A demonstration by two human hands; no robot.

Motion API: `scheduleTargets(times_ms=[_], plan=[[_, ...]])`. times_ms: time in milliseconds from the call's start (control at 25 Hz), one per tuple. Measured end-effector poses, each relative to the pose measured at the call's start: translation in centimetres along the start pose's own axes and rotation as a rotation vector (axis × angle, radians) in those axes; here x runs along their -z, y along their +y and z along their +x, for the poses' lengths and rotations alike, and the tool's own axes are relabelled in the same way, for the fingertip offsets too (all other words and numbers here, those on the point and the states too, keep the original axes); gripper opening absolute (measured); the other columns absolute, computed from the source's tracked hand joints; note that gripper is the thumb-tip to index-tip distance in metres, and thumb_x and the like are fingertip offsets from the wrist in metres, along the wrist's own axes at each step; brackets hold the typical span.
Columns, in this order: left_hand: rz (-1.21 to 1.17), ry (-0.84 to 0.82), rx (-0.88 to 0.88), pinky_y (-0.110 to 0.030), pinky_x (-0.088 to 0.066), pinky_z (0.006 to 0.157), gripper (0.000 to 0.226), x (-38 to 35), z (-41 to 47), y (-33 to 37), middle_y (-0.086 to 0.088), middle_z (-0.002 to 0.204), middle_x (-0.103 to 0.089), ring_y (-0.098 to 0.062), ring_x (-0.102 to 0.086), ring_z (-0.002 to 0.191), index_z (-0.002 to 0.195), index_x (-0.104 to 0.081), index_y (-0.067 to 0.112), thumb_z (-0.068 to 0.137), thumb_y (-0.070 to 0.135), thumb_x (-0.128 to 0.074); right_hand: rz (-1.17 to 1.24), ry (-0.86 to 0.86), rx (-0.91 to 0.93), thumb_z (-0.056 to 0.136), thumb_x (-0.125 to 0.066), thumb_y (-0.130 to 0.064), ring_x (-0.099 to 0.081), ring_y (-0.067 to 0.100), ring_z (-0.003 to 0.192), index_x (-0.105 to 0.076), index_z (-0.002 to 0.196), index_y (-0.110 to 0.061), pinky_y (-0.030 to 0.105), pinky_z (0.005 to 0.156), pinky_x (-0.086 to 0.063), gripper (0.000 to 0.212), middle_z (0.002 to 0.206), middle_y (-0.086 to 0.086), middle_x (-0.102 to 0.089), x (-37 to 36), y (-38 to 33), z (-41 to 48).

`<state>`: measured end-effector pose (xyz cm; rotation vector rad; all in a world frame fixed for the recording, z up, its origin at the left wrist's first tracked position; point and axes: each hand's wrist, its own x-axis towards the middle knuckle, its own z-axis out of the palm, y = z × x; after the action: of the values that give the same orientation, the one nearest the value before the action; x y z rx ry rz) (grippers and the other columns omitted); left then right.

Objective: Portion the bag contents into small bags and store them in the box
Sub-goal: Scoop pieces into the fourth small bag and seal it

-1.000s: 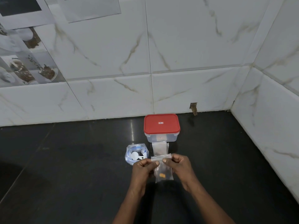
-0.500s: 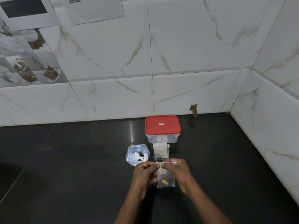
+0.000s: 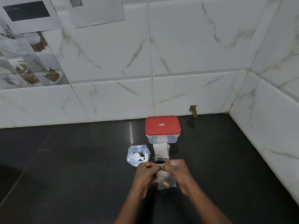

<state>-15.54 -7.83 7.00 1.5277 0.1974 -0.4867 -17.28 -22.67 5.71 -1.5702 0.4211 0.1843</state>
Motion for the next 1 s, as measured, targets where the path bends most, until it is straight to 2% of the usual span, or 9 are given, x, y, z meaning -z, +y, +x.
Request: scheduleTargets(times_ms=[160, 320, 520, 600, 680, 720, 800, 880, 1000], plan=[[0.113, 0.049, -0.056, -0.030, -0.048, 0.055, 0.028, -0.2, 0.2, -0.2, -0.007, 0.059, -0.064, -0.016, -0.058, 0.056, 0.059, -0.066, 0.012, 0.083, -0.003, -0.063, -0.022, 0.030, 0.027, 0.075, -0.079, -0.018, -0.072, 0.026, 0.077, -0.077, 0.076, -0.007, 0.036, 0.069, -0.058, 0.011, 0.076, 0.008, -0.076, -0.4, -0.4, -0.5], [0.101, 0.044, -0.076, -0.026, -0.047, 0.054, 0.021, 0.6, 0.1, 0.1, -0.008, 0.061, -0.068, -0.012, -0.060, 0.054, 0.068, -0.071, 0.006, 0.086, -0.002, -0.067, 0.137, 0.017, 0.043, 0.076, -0.080, -0.011, -0.072, 0.038, 0.083, -0.076, 0.084, 0.000, 0.043, 0.075, -0.057, 0.014, 0.082, 0.018, -0.075, 0.0, -0.7, -1.2], [-0.027, 0.053, -0.014, -0.035, -0.052, 0.061, 0.019, 1.5, 0.2, -0.5, -0.020, 0.075, -0.070, -0.030, -0.064, 0.070, 0.070, -0.071, 0.006, 0.086, -0.003, -0.065, 0.186, 0.033, 0.037, 0.083, -0.068, 0.002, -0.073, 0.031, 0.076, -0.074, 0.086, 0.001, 0.037, 0.067, -0.059, 0.007, 0.084, 0.018, -0.075, 0.5, -1.1, -1.7], [-0.084, 0.021, 0.013, -0.036, -0.055, 0.065, 0.005, 0.8, -0.1, -0.7, -0.021, 0.080, -0.072, -0.030, -0.067, 0.072, 0.081, -0.072, 0.000, 0.084, 0.001, -0.069, 0.153, 0.039, 0.053, 0.083, -0.067, 0.002, -0.072, 0.029, 0.074, -0.074, 0.084, 0.000, 0.037, 0.069, -0.059, 0.008, 0.083, 0.019, -0.075, 0.1, -1.0, -1.7], [-0.107, 0.028, 0.018, -0.039, -0.055, 0.070, 0.023, 0.3, -0.2, -1.1, -0.024, 0.082, -0.072, -0.031, -0.067, 0.072, 0.087, -0.071, -0.007, 0.073, 0.011, -0.076, 0.154, 0.050, 0.069, 0.082, -0.066, 0.003, -0.070, 0.024, 0.069, -0.074, 0.081, 0.000, 0.033, 0.065, -0.057, 0.009, 0.080, 0.019, -0.074, -0.3, -0.8, -1.7], [-0.109, 0.043, 0.013, -0.042, -0.054, 0.073, 0.027, 0.0, -0.3, -1.1, -0.026, 0.081, -0.072, -0.032, -0.067, 0.072, 0.084, -0.072, -0.006, 0.067, 0.015, -0.077, 0.162, 0.061, 0.073, 0.082, -0.066, 0.003, -0.069, 0.022, 0.067, -0.074, 0.080, -0.001, 0.031, 0.063, -0.056, 0.010, 0.079, 0.019, -0.074, -0.5, -0.7, -1.8], [-0.098, 0.065, -0.001, -0.042, -0.054, 0.073, 0.019, -0.3, -0.2, -1.4, -0.027, 0.079, -0.071, -0.031, -0.066, 0.071, 0.076, -0.073, -0.001, 0.066, 0.015, -0.075, 0.158, 0.079, 0.074, 0.081, -0.066, 0.003, -0.068, 0.020, 0.066, -0.075, 0.078, -0.001, 0.031, 0.063, -0.056, 0.010, 0.078, 0.018, -0.074, -0.7, -0.5, -1.7], [-0.081, 0.076, -0.001, -0.036, -0.053, 0.065, 0.008, -0.6, -0.3, -1.2, -0.022, 0.071, -0.069, -0.028, -0.064, 0.066, 0.067, -0.070, 0.004, 0.070, 0.010, -0.073, 0.135, 0.096, 0.067, 0.080, -0.066, 0.002, -0.067, 0.020, 0.065, -0.075, 0.076, -0.002, 0.032, 0.063, -0.055, 0.010, 0.077, 0.018, -0.074, -1.1, -0.2, -1.6], [-0.031, 0.102, -0.038, -0.031, -0.049, 0.058, 0.010, -0.4, 0.0, -1.0, -0.015, 0.063, -0.063, -0.023, -0.059, 0.061, 0.062, -0.064, 0.007, 0.071, 0.007, -0.069, 0.139, 0.103, 0.061, 0.080, -0.067, 0.001, -0.069, 0.023, 0.066, -0.076, 0.076, -0.003, 0.033, 0.063, -0.056, 0.011, 0.075, 0.016, -0.075, -1.6, 0.2, -1.5]])
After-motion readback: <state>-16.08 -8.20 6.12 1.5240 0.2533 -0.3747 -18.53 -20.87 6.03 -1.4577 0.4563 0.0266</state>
